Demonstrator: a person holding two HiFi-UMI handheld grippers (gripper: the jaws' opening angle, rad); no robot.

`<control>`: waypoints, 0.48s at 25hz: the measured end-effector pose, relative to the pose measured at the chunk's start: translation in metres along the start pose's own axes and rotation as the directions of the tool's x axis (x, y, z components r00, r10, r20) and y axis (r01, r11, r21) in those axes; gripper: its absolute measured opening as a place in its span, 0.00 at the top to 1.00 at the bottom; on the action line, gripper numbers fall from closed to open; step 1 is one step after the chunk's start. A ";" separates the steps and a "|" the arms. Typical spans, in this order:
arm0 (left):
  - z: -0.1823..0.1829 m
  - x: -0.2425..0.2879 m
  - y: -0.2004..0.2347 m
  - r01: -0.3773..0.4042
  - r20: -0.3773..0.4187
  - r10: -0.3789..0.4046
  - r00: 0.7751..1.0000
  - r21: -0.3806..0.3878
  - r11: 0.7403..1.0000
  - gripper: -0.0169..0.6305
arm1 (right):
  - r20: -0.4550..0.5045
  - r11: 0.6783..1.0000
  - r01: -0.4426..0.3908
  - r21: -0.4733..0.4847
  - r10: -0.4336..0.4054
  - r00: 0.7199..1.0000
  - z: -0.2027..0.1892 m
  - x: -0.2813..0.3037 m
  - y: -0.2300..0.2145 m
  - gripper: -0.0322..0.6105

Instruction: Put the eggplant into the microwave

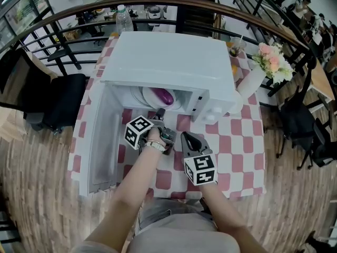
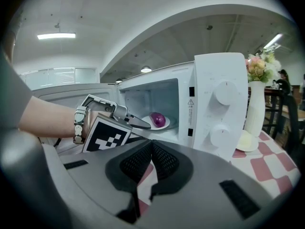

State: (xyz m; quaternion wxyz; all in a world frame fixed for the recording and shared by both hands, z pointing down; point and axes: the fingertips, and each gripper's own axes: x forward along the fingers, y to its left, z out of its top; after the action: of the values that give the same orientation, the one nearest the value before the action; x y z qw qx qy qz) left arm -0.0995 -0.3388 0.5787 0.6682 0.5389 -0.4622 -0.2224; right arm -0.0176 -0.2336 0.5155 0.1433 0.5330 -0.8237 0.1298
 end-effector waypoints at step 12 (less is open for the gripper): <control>0.017 0.019 -0.003 -0.020 0.001 0.020 1.000 -0.012 1.000 0.73 | -0.013 1.000 0.023 0.019 -0.022 1.000 -0.006 0.001 -0.004 0.91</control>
State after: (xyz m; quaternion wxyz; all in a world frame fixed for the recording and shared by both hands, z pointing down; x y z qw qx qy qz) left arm -0.1048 -0.3641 0.5835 0.6735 0.5300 -0.4666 -0.2188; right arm -0.0141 -0.2339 0.5212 0.1449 0.5427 -0.8155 0.1395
